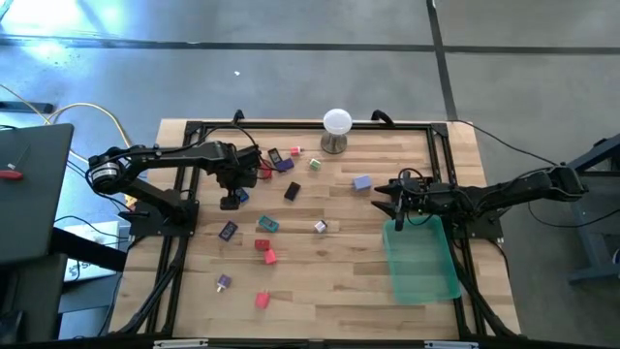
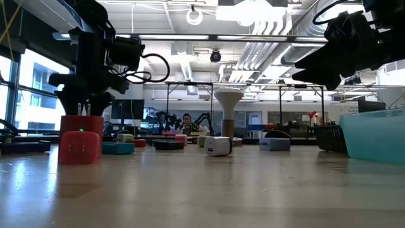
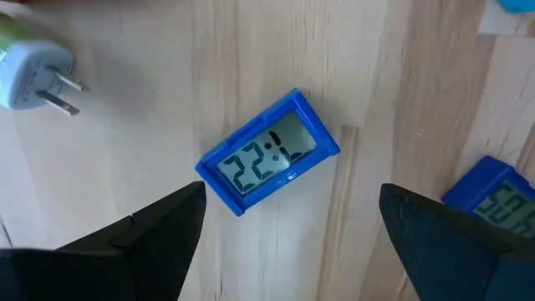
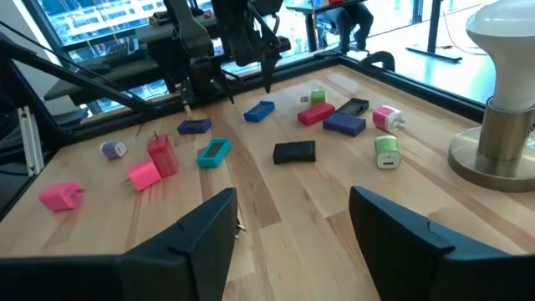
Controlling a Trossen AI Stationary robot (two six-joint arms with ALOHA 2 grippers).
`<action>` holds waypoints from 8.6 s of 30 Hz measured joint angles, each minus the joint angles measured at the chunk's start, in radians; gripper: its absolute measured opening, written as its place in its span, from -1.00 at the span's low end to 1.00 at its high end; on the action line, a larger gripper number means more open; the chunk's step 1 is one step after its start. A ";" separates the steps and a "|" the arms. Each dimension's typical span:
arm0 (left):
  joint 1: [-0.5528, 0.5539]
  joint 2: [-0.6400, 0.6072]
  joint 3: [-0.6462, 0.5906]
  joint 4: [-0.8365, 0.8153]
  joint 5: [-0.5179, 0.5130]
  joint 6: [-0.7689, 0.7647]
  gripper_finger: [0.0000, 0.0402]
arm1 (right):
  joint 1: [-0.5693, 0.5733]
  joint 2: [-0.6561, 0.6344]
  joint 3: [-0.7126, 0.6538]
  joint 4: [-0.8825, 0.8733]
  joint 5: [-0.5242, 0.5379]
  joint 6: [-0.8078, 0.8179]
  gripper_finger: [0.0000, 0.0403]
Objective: Pick & Place Office items
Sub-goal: Put the blue digital clock into the black basket
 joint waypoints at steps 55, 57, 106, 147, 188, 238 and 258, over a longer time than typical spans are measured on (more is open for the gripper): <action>-0.069 0.147 -0.016 0.115 -0.169 0.203 0.74 | 0.000 0.000 0.000 -0.032 -0.003 0.052 0.10; -0.068 0.147 -0.018 0.125 -0.170 0.203 0.74 | 0.000 0.000 0.000 -0.036 -0.007 0.070 0.10; -0.283 0.115 -0.154 0.278 -0.405 0.109 -0.37 | 0.000 0.009 0.000 -0.048 -0.122 0.085 0.10; -0.803 0.373 0.124 1.284 -1.241 0.339 -0.37 | 0.151 0.826 0.351 0.637 0.077 -0.055 -0.07; -0.780 0.477 0.217 1.436 -1.252 0.400 -0.37 | 0.180 0.919 0.521 0.470 0.289 -0.078 -0.07; -0.772 0.476 0.217 1.590 -1.188 0.524 -0.23 | 0.140 0.918 0.520 0.465 0.308 -0.045 -0.75; -0.842 0.477 0.217 1.593 -1.218 0.487 -0.22 | 0.144 0.918 0.520 0.449 0.278 -0.064 -0.75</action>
